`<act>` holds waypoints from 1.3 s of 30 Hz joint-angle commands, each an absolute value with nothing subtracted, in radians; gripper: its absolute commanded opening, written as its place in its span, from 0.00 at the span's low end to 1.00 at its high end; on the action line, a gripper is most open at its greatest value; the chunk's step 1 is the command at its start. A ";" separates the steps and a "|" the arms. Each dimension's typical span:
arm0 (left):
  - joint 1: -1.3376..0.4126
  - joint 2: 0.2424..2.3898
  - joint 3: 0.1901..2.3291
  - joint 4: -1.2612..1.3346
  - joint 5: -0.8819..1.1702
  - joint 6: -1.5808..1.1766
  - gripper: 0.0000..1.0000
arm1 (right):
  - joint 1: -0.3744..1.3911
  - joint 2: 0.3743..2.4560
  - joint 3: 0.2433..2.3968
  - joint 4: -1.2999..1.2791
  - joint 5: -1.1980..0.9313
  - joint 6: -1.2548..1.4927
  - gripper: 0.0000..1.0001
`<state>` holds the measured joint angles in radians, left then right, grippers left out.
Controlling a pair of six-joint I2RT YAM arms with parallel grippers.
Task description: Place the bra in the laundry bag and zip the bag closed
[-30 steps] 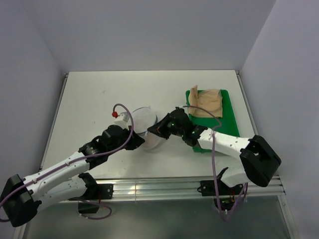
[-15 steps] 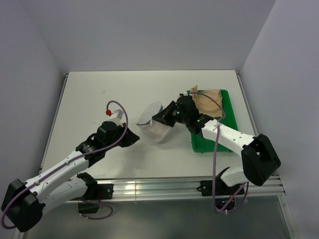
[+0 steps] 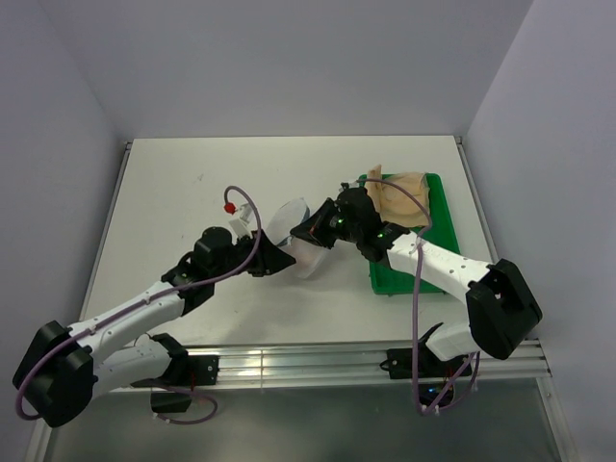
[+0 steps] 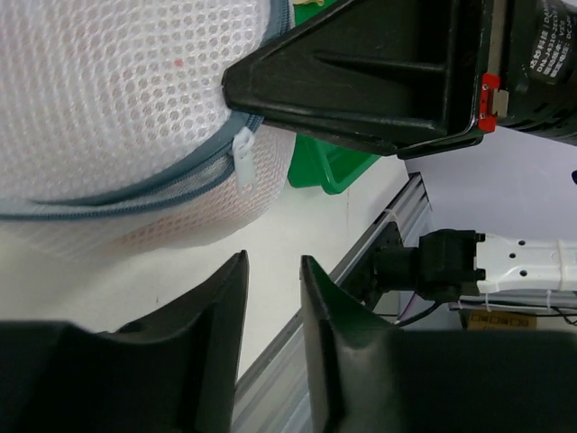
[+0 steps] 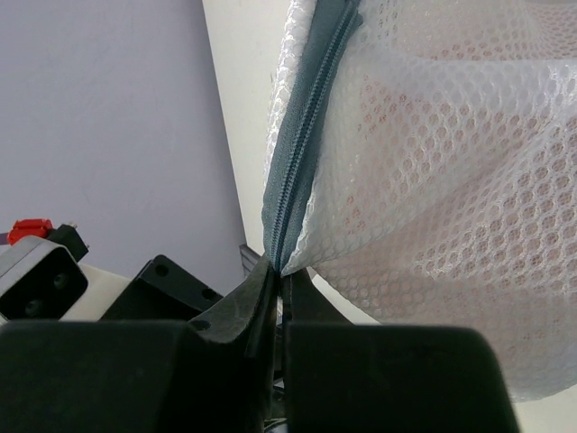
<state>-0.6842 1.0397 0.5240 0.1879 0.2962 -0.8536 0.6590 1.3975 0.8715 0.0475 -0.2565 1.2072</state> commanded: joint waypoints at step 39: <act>-0.597 1.195 0.623 0.361 0.396 -0.900 0.26 | 0.692 1.371 0.862 0.092 -0.278 1.177 0.00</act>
<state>-0.6052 1.1912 0.5755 0.3099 0.3836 -0.9043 0.6765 1.3972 0.8627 0.0593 -0.2604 1.1912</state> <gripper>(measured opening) 0.278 0.038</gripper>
